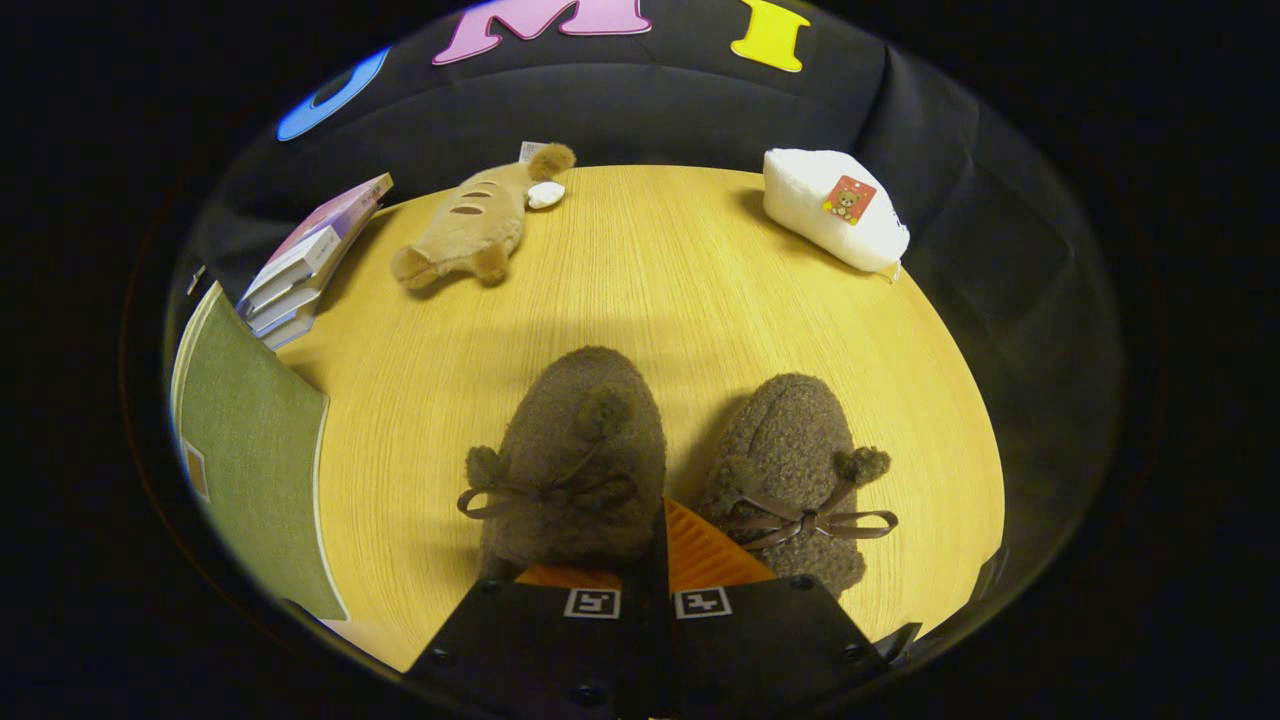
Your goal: Open the storage box then place both shoes into the box .Put the left shoe in first, then the right shoe, with the right side of both shoes facing outward in a uniform manner.
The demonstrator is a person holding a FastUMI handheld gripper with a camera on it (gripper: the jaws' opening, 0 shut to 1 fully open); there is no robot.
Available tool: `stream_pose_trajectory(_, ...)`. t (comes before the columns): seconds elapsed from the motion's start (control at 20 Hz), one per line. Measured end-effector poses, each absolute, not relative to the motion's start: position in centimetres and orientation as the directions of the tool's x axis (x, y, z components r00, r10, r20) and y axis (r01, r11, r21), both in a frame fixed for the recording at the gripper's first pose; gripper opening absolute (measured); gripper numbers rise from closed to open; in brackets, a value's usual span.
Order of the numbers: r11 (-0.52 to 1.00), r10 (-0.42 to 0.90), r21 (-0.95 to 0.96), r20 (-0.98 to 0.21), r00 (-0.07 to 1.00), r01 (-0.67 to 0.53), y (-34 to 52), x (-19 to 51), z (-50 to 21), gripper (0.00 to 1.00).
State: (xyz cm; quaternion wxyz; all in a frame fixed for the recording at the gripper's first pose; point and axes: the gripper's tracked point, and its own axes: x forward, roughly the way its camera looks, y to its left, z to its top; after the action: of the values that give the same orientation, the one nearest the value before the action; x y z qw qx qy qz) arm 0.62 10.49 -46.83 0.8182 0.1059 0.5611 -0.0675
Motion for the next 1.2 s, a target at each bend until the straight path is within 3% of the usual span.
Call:
stream_pose_trajectory(0.45, 0.92, 0.085, 0.247, -0.882, 0.463, 0.303, 11.6, 1.3, -40.7, 0.05)
stream_pose_trajectory(0.85, 0.907, 0.15, 0.345, -0.801, 0.58, 0.242, 14.1, 3.4, -29.4, 0.05)
stream_pose_trajectory(1.2, 0.891, 0.251, 0.42, -0.771, 0.585, 0.171, 22.6, 5.5, -22.2, 0.05)
